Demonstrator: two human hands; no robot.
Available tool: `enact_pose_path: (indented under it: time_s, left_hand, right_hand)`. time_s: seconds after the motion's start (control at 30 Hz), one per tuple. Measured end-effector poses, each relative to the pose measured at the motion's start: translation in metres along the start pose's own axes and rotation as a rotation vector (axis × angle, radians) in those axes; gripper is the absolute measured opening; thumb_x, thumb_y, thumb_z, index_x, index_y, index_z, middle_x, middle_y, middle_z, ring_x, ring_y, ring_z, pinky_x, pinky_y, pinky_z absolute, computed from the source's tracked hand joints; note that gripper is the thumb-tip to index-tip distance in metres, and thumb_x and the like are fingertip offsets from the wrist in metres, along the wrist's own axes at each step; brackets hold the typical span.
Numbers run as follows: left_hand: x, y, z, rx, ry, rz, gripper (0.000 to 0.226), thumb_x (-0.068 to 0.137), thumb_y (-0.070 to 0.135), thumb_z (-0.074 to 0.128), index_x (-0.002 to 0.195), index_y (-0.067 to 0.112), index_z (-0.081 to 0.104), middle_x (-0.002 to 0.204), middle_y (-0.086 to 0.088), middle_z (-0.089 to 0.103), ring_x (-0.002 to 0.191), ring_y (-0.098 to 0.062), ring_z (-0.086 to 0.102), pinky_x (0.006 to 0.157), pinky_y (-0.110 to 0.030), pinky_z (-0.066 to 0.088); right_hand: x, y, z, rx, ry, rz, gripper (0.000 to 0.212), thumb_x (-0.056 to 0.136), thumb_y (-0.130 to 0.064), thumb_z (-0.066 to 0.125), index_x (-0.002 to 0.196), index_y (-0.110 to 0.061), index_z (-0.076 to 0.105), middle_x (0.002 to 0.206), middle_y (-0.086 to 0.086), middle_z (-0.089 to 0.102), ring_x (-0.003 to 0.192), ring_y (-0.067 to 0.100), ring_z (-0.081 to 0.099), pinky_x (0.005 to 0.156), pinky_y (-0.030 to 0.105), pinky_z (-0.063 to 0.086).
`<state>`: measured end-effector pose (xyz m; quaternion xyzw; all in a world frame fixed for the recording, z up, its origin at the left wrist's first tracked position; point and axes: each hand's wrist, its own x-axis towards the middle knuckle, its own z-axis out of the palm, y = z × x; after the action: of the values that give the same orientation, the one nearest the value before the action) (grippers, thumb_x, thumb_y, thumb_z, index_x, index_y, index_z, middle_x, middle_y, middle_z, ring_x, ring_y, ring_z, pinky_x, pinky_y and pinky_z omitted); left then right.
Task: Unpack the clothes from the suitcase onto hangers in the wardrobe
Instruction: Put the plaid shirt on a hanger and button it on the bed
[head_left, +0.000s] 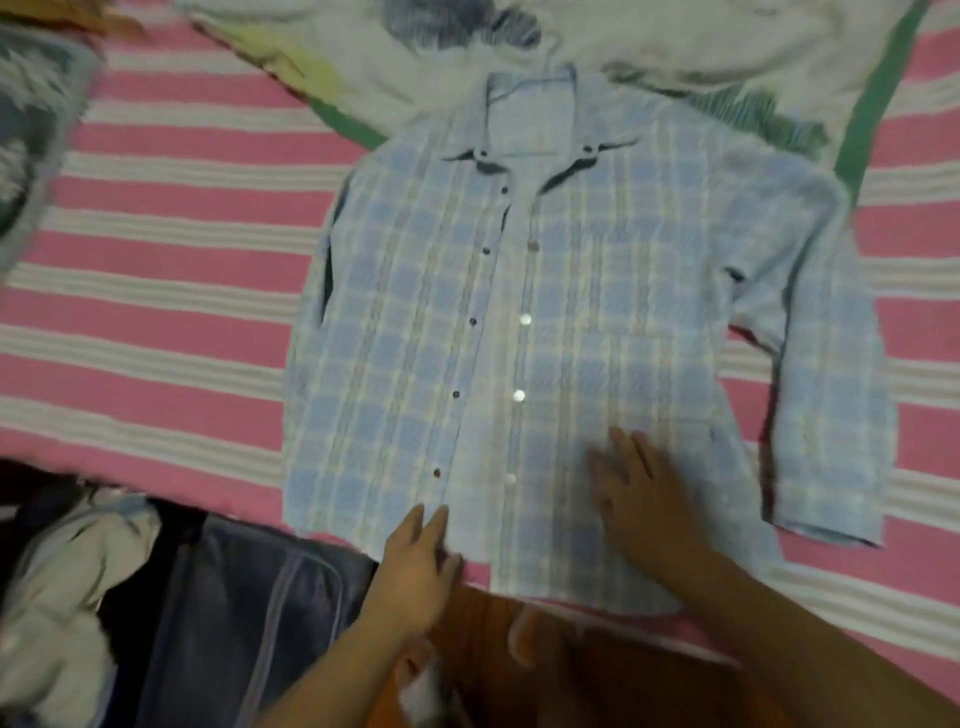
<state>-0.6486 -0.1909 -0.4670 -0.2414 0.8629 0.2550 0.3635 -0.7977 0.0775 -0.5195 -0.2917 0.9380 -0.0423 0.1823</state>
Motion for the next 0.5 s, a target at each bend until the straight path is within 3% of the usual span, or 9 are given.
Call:
enact_pose_path:
  time_s: [0.1,0.2,0.27,0.33,0.37,0.43,0.5]
  left_hand:
    - [-0.005,-0.017,0.015,-0.034,0.025,0.008,0.059,0.104,0.034,0.050,0.158,0.028,0.028,0.169,0.000,0.011,0.152,-0.023,0.021,0.122,-0.031,0.023]
    - [-0.007,-0.016,0.011,-0.180,0.160,-0.018,0.040,0.102,0.027,0.054,0.141,0.027,0.048,0.146,0.001,0.047,0.134,-0.022,0.049,0.109,-0.036,0.042]
    - [-0.006,-0.009,0.002,-0.253,0.321,-0.076,0.032,0.102,0.029,0.054,0.133,0.022,0.053,0.129,-0.001,0.055,0.118,-0.020,0.057,0.100,-0.038,0.049]
    - [-0.003,-0.001,-0.005,-0.262,0.453,-0.099,0.026,0.102,0.030,0.054,0.126,0.019,0.056,0.119,0.000,0.054,0.109,-0.019,0.057,0.093,-0.039,0.051]
    - [0.001,0.003,-0.007,-0.257,0.504,-0.096,0.023,0.102,0.029,0.054,0.122,0.018,0.058,0.115,0.001,0.053,0.106,-0.019,0.056,0.091,-0.038,0.051]
    - [0.012,0.013,-0.012,-0.243,0.583,-0.086,0.019,0.102,0.028,0.055,0.116,0.016,0.060,0.109,0.001,0.053,0.102,-0.019,0.055,0.087,-0.035,0.050]
    - [0.032,0.021,-0.015,-0.251,0.631,-0.094,0.015,0.101,0.029,0.056,0.109,0.016,0.057,0.106,0.001,0.050,0.099,-0.021,0.054,0.083,-0.035,0.047]
  right_hand:
    - [-0.014,-0.009,0.007,-0.053,-0.032,0.038,0.063,0.089,-0.023,0.052,0.150,-0.012,0.042,0.158,0.023,0.029,0.143,0.048,0.027,0.111,0.060,0.027]
    - [-0.007,-0.035,-0.007,0.012,-0.129,0.220,0.069,0.069,-0.018,0.070,0.135,-0.005,0.057,0.148,0.024,0.044,0.132,0.049,0.041,0.104,0.061,0.038]
    - [-0.003,-0.061,-0.021,0.118,-0.035,0.260,0.040,0.074,-0.018,0.068,0.111,-0.003,0.067,0.121,0.020,0.058,0.106,0.040,0.057,0.086,0.050,0.051]
    - [0.000,-0.094,-0.029,0.358,0.096,0.219,0.010,0.087,-0.010,0.063,0.096,-0.012,0.064,0.096,0.005,0.056,0.080,0.021,0.056,0.067,0.034,0.053]
    - [0.001,-0.109,-0.031,0.464,0.122,0.204,0.008,0.092,-0.010,0.061,0.093,-0.018,0.060,0.089,-0.002,0.053,0.075,0.014,0.054,0.064,0.028,0.051]
    - [0.007,-0.133,-0.027,0.608,0.126,0.220,0.007,0.095,-0.019,0.062,0.096,-0.023,0.056,0.090,-0.008,0.052,0.079,0.009,0.055,0.067,0.024,0.051]
    - [0.015,-0.143,-0.013,0.636,0.080,0.302,0.024,0.090,-0.035,0.068,0.107,-0.023,0.054,0.100,-0.007,0.052,0.092,0.011,0.053,0.077,0.027,0.051]
